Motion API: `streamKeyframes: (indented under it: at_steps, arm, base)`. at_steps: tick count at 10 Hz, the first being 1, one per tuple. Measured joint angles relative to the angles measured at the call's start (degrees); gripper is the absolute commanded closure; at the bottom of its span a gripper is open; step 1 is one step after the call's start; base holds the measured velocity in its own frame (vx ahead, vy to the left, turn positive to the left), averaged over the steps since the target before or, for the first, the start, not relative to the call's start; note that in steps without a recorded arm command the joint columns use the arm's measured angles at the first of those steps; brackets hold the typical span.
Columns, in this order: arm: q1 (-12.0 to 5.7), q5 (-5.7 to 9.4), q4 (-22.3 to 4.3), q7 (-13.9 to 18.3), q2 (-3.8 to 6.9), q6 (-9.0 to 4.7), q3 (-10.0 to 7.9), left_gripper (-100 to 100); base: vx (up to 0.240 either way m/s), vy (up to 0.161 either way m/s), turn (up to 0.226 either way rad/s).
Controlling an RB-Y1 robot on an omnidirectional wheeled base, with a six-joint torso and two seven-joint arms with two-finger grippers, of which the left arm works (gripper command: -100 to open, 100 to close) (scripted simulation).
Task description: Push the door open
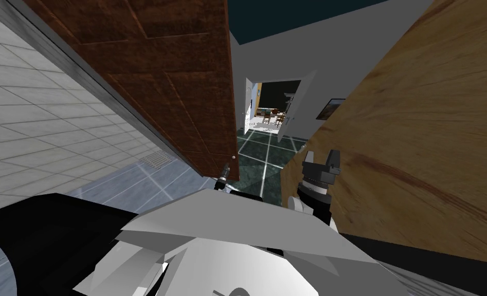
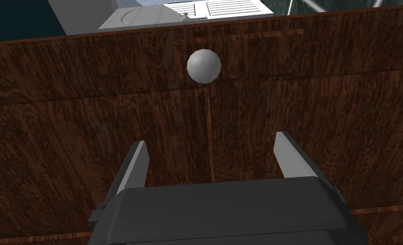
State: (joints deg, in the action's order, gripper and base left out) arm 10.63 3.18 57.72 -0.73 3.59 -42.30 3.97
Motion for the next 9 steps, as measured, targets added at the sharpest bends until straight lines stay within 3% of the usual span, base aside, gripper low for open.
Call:
streamKeyframes:
  at_steps: [2, 6, 9]
  arm:
    - [0.38, 0.08, 0.48, 0.08, -0.47, 0.11, 0.14, -100]
    - [-0.47, 0.19, -0.66, -0.14, -0.09, -0.50, -0.42, -100]
    - [-1.35, 0.30, -1.67, -0.37, -0.45, -0.98, -0.98, -100]
  base:
    - [-0.003, -0.019, -0.010]
    - [0.221, -0.004, -0.018]
    - [0.219, 0.003, -0.025]
